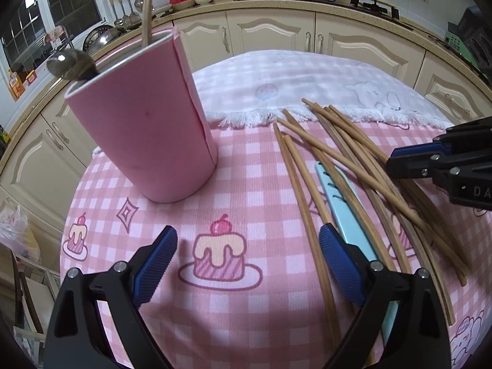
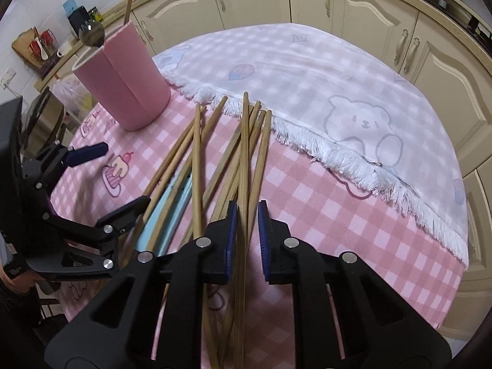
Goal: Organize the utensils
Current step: 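Grasp one chopstick with the right tool while the left tool grasps another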
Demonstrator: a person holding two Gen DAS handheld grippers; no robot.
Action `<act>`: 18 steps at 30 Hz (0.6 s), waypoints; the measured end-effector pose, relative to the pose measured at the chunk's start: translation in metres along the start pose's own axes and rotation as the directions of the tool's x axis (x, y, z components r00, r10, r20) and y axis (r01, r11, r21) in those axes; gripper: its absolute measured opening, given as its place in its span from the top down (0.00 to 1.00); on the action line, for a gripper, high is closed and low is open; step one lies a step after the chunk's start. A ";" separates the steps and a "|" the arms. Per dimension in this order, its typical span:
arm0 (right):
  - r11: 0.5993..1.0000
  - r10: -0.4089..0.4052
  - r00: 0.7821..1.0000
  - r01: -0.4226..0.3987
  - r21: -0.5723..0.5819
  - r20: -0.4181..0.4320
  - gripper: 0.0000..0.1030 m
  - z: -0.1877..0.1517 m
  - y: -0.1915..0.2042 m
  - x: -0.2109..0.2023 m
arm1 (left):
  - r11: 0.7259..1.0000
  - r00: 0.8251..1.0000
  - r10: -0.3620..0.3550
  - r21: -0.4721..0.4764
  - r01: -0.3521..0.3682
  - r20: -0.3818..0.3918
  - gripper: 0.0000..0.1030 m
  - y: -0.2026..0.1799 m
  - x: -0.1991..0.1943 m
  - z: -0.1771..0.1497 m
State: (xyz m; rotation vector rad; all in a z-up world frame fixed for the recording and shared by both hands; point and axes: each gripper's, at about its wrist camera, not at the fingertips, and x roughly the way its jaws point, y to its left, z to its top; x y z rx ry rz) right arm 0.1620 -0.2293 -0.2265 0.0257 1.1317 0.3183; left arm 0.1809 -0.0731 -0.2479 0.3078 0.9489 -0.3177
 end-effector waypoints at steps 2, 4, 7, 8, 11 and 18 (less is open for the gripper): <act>1.000 -0.016 1.000 0.016 -0.009 -0.005 0.86 0.002 0.002 0.002 | 1.000 1.000 -0.011 0.008 0.011 -0.008 0.19 -0.001 0.001 0.002; 1.000 -0.023 1.000 0.023 -0.016 -0.002 0.87 0.004 0.004 0.002 | 0.999 0.999 -0.044 0.013 0.044 -0.020 0.30 -0.002 0.002 0.007; 1.000 -0.017 1.000 0.017 -0.010 0.011 0.93 0.005 0.003 -0.001 | 0.993 0.993 -0.115 0.027 0.116 -0.033 0.62 -0.008 0.001 0.012; 1.000 -0.012 1.000 0.012 -0.005 0.014 0.94 0.004 0.002 -0.002 | 0.992 0.992 -0.123 0.036 0.125 -0.035 0.75 -0.010 0.000 0.014; 1.000 -0.010 1.000 0.010 0.003 0.016 0.94 0.001 0.000 -0.004 | 0.986 0.986 -0.159 0.038 0.160 -0.043 0.92 -0.014 0.000 0.017; 0.999 -0.017 1.000 0.017 0.029 0.025 0.94 -0.004 -0.008 -0.009 | 0.983 0.982 -0.184 0.015 0.184 -0.046 0.95 -0.009 -0.004 0.013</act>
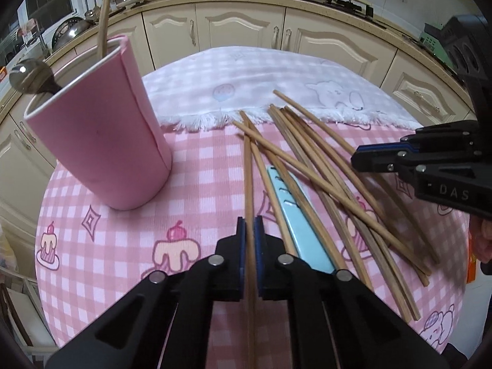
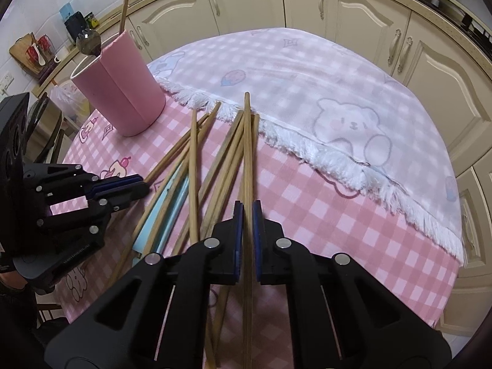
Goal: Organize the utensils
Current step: 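Grasp one chopstick with the right tool while the left tool grasps another, then lift both chopsticks upright into the pink cup and open both tools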
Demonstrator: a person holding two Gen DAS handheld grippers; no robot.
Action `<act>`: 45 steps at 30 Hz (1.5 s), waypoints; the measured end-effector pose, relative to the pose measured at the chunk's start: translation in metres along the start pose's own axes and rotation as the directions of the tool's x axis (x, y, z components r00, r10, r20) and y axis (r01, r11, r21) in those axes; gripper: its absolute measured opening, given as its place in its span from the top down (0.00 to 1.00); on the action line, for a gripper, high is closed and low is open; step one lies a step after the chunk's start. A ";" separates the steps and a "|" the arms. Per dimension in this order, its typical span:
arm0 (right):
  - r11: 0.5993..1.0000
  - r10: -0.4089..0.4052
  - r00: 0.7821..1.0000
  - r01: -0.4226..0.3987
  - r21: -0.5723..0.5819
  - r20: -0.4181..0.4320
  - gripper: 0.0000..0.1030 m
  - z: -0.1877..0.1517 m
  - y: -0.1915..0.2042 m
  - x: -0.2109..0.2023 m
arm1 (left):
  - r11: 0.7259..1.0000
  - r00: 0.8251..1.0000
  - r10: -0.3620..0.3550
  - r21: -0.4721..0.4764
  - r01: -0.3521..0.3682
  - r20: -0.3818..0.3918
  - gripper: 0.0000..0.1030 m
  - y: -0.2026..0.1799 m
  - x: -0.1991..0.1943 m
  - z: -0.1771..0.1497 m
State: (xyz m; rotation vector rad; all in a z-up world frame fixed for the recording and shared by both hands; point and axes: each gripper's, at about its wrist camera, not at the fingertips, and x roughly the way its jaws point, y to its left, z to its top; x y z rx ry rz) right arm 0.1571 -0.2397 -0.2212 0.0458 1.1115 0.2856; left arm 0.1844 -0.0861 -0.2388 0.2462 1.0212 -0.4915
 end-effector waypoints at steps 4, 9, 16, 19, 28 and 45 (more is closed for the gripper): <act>1.000 -0.017 0.999 0.017 0.006 -0.029 0.93 0.001 -0.002 0.008 | 1.000 1.000 0.018 -0.003 -0.018 -0.003 0.92 0.003 0.001 0.001; 1.000 -0.028 0.999 0.028 0.003 -0.039 0.94 0.005 -0.001 0.012 | 0.999 0.999 0.034 0.030 -0.034 -0.003 0.85 0.000 0.006 0.008; 0.997 0.034 0.999 -0.036 0.068 0.041 0.94 -0.001 -0.010 -0.004 | 0.999 0.999 -0.022 -0.031 0.023 0.039 0.95 0.010 -0.006 0.002; 0.992 0.065 0.993 -0.075 0.098 0.100 0.94 -0.004 -0.016 -0.018 | 0.997 0.996 -0.029 -0.064 0.034 0.086 0.95 0.013 -0.021 -0.003; 0.966 0.176 0.936 -0.224 0.129 0.306 0.94 0.003 -0.016 -0.066 | 0.986 0.957 -0.026 -0.152 0.073 0.288 0.95 0.029 -0.076 -0.008; 0.948 0.243 0.815 -0.315 0.050 0.527 0.94 0.055 0.023 -0.124 | 0.968 0.776 0.080 -0.236 0.090 0.625 0.95 0.066 -0.179 0.020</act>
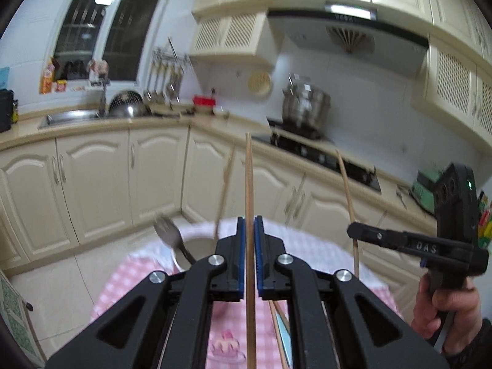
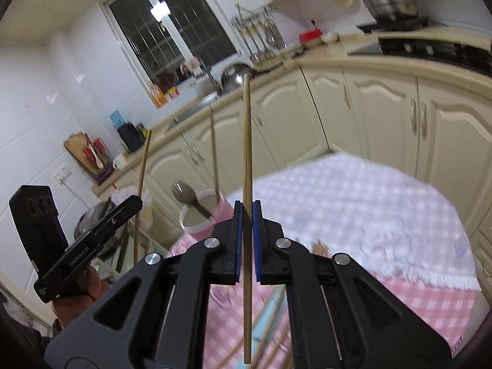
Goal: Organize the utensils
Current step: 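Lift both chopsticks upright into the pink cup and open both tools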
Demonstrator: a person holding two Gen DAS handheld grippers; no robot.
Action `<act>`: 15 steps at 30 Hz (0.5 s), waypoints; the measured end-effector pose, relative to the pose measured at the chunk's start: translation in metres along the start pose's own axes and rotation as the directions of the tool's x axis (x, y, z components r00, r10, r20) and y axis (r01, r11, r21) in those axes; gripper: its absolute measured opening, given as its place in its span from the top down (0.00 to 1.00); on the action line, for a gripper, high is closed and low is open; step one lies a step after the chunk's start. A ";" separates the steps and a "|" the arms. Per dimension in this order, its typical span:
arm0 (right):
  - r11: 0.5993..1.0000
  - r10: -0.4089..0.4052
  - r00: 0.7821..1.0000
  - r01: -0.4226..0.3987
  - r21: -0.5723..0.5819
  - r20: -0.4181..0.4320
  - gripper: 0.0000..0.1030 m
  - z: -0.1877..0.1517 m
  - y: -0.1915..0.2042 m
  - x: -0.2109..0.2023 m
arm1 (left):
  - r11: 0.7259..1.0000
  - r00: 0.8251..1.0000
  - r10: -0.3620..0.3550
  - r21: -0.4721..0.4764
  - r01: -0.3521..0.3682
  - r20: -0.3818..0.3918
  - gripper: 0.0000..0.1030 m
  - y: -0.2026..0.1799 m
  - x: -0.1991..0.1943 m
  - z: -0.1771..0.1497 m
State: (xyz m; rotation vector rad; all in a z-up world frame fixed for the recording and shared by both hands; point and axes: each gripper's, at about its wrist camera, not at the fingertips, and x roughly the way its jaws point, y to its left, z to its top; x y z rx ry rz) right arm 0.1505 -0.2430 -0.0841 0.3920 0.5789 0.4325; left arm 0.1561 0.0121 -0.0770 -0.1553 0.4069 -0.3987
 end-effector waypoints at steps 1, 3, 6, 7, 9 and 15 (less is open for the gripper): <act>1.000 0.008 1.000 -0.007 -0.008 0.024 0.94 0.007 0.007 0.001 | 1.000 1.000 0.005 -0.001 -0.005 0.029 0.95 0.004 -0.002 0.009; 1.000 0.017 0.998 -0.015 -0.024 0.063 0.94 0.019 0.019 0.005 | 1.000 0.996 0.016 0.008 -0.017 0.088 0.95 0.007 -0.004 0.026; 0.999 0.031 0.993 -0.026 -0.039 0.115 0.94 0.036 0.035 0.015 | 1.000 0.989 0.022 0.005 -0.023 0.149 0.95 0.011 0.000 0.046; 0.999 0.035 0.991 -0.029 -0.044 0.131 0.94 0.042 0.039 0.019 | 1.000 0.986 0.024 0.002 -0.024 0.162 0.95 0.012 0.002 0.050; 0.998 0.042 0.987 -0.033 -0.059 0.156 0.94 0.051 0.048 0.027 | 1.000 0.979 0.029 -0.001 -0.029 0.200 0.95 0.014 0.007 0.060; 0.994 0.048 0.977 -0.027 -0.102 0.208 0.94 0.073 0.071 0.054 | 0.998 0.960 0.054 -0.028 -0.048 0.275 0.95 0.023 0.028 0.077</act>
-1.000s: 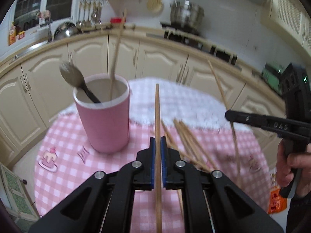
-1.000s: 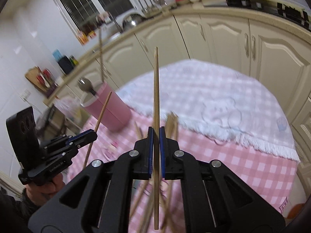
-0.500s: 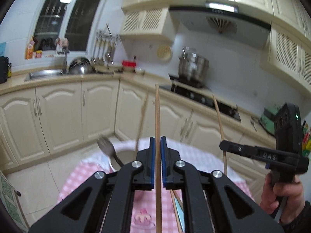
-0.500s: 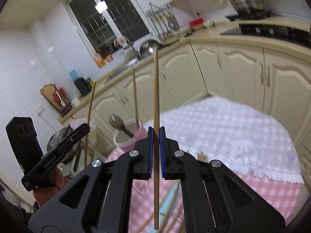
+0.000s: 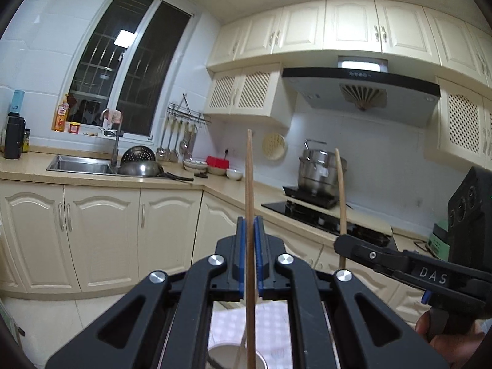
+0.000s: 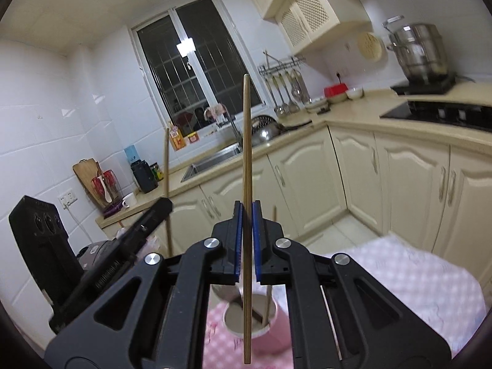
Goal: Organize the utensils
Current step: 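Lift both chopsticks upright into the pink cup and open both tools, then move both open tools back over the remaining chopsticks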
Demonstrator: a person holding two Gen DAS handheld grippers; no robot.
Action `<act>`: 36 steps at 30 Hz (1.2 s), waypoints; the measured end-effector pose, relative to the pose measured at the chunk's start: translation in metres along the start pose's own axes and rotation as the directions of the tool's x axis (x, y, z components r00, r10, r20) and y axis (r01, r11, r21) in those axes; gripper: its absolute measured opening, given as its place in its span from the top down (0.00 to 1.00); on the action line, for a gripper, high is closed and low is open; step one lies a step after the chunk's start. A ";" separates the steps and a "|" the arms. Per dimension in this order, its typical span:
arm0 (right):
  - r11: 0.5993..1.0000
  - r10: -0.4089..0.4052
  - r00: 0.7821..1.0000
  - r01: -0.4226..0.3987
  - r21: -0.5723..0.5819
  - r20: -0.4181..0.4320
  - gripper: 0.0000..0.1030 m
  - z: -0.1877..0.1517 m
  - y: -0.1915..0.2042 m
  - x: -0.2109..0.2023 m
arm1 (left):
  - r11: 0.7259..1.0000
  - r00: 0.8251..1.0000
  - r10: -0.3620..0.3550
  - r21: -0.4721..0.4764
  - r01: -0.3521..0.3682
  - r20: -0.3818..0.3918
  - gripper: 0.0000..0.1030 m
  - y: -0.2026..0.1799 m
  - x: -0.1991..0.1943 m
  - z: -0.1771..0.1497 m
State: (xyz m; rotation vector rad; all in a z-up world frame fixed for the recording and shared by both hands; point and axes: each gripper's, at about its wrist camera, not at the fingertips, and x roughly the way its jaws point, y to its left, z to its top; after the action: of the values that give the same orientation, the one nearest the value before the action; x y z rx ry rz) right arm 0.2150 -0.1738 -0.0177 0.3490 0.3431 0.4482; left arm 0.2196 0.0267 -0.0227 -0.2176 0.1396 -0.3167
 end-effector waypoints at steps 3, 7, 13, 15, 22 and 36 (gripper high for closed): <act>1.000 0.000 1.000 0.000 -0.005 0.018 0.94 0.004 0.005 0.014 | 1.000 1.000 0.014 -0.013 -0.014 0.021 0.95 0.004 0.011 0.000; 1.000 -0.010 1.000 0.010 -0.022 0.029 0.94 0.001 0.008 0.029 | 1.000 1.000 0.024 -0.017 -0.024 0.020 0.95 0.007 0.023 -0.006; 0.999 -0.036 0.999 0.036 -0.024 -0.004 0.94 -0.017 0.003 0.050 | 0.999 0.999 0.031 -0.018 -0.032 -0.015 0.95 0.015 0.032 -0.028; 0.999 -0.043 0.999 0.043 -0.018 -0.012 0.94 -0.024 0.000 0.054 | 0.999 0.999 0.037 -0.024 -0.038 -0.024 0.95 0.018 0.034 -0.034; 0.999 -0.051 0.996 0.050 -0.016 -0.069 0.93 -0.042 -0.005 0.065 | 0.999 0.997 0.043 -0.010 -0.044 -0.063 0.95 0.022 0.039 -0.054; 0.975 -0.161 0.986 0.166 0.145 -0.049 0.06 -0.041 -0.057 -0.006 | 0.988 0.984 0.154 0.026 -0.152 -0.089 0.08 0.034 -0.017 -0.041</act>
State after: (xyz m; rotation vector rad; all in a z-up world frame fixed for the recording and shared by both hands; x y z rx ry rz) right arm 0.2140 -0.2142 -0.0750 0.4541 0.4389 0.2684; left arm 0.2066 0.0556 -0.0683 -0.1724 0.2415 -0.1751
